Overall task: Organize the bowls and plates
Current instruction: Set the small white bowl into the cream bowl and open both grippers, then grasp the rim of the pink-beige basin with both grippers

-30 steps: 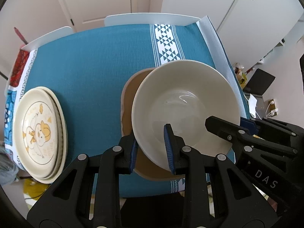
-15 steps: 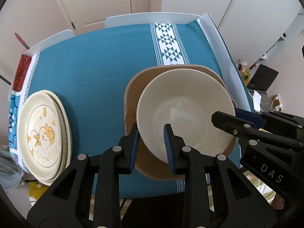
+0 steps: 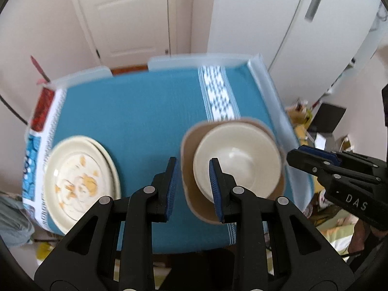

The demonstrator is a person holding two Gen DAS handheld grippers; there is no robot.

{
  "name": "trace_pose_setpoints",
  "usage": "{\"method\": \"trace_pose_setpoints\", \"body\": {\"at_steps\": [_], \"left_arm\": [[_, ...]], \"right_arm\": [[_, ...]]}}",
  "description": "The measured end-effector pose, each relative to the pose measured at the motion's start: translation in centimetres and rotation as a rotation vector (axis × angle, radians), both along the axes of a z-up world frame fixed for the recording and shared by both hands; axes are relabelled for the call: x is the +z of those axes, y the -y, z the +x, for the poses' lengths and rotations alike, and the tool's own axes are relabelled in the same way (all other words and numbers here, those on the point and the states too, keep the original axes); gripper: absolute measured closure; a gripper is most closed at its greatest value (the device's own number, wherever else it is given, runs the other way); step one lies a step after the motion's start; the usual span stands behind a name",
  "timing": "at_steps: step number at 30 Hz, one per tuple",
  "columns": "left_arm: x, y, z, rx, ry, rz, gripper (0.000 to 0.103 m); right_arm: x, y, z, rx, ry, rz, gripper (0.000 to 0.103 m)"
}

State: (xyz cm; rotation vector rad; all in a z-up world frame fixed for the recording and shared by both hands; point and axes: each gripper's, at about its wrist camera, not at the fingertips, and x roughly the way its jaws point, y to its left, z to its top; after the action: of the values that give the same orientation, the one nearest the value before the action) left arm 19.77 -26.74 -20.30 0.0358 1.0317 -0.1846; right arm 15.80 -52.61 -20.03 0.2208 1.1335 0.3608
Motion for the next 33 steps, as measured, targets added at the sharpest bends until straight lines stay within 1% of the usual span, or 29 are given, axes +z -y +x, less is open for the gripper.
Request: {"method": "trace_pose_setpoints", "body": {"at_steps": [1,2,3,4,5,6,7,9,10,12,13,15,17,19,21,23,25,29,30,33], "left_arm": [[0.9,-0.1,-0.3,-0.01,0.025,0.003,0.068],[1.7,-0.3,-0.8,-0.019,0.058,0.014,0.042],[2.7,-0.4,-1.5,-0.021,0.111,0.041,0.008],[3.5,-0.6,-2.2,-0.02,0.161,0.064,0.0],[4.2,-0.7,-3.0,-0.022,0.219,0.082,0.0],[4.7,-0.7,-3.7,-0.036,0.26,0.104,0.0],[4.8,-0.7,-4.2,-0.051,0.277,0.13,0.0],[4.4,-0.8,-4.6,-0.063,0.273,0.165,0.0],[4.0,-0.9,-4.8,-0.068,0.262,0.167,0.0],[3.0,-1.5,-4.6,-0.075,0.22,0.152,0.0],[2.3,-1.8,-4.5,-0.074,0.191,0.141,0.0],[1.1,-2.5,-4.3,-0.066,0.146,0.129,0.0],[-0.2,-3.1,-4.1,-0.061,0.115,0.128,0.0],[-2.1,-3.3,-3.3,-0.066,0.073,0.15,0.0],[-3.7,-3.5,-2.6,-0.079,0.025,0.17,0.001],[-4.8,-3.5,-2.1,-0.099,-0.006,0.165,0.001],[-5.4,-3.2,-1.6,-0.129,-0.031,0.164,0.001],[-6.5,-2.3,-0.2,-0.184,-0.104,0.127,0.001],[-6.8,-2.1,0.1,-0.192,-0.121,0.128,0.002],[-7.7,-1.7,0.9,-0.21,-0.153,0.136,0.005]], "right_arm": [[0.8,0.2,-0.4,-0.001,0.028,0.005,0.082],[1.7,0.4,-0.8,-0.001,0.058,0.007,0.08],[2.5,0.6,-1.4,-0.007,0.092,0.004,0.065],[3.0,0.7,-1.7,-0.009,0.116,0.002,0.05],[3.6,0.9,-2.1,-0.011,0.148,-0.003,0.014],[4.1,1.0,-2.6,-0.017,0.175,-0.012,0.0],[4.5,1.2,-2.8,-0.02,0.192,-0.017,0.0],[4.8,1.6,-3.6,-0.03,0.211,-0.042,0.0],[4.8,1.7,-3.8,-0.033,0.205,-0.076,0.0],[4.3,1.9,-3.8,-0.03,0.164,-0.137,0.0],[3.9,2.1,-3.8,-0.039,0.149,-0.155,0.0],[3.3,2.5,-4.3,-0.071,0.135,-0.161,0.0],[2.4,2.6,-4.3,-0.093,0.113,-0.196,0.0],[1.2,2.5,-4.4,-0.092,0.08,-0.227,0.0],[-0.4,2.6,-4.0,-0.087,0.029,-0.233,0.0],[-1.8,2.6,-3.6,-0.08,-0.018,-0.24,0.0],[-2.7,2.4,-3.3,-0.07,-0.055,-0.25,0.0],[-4.5,2.1,-1.8,-0.016,-0.135,-0.278,0.0],[-5.0,1.9,-1.3,0.002,-0.164,-0.279,0.001],[-6.1,1.7,-0.4,0.033,-0.208,-0.271,0.006]]}}
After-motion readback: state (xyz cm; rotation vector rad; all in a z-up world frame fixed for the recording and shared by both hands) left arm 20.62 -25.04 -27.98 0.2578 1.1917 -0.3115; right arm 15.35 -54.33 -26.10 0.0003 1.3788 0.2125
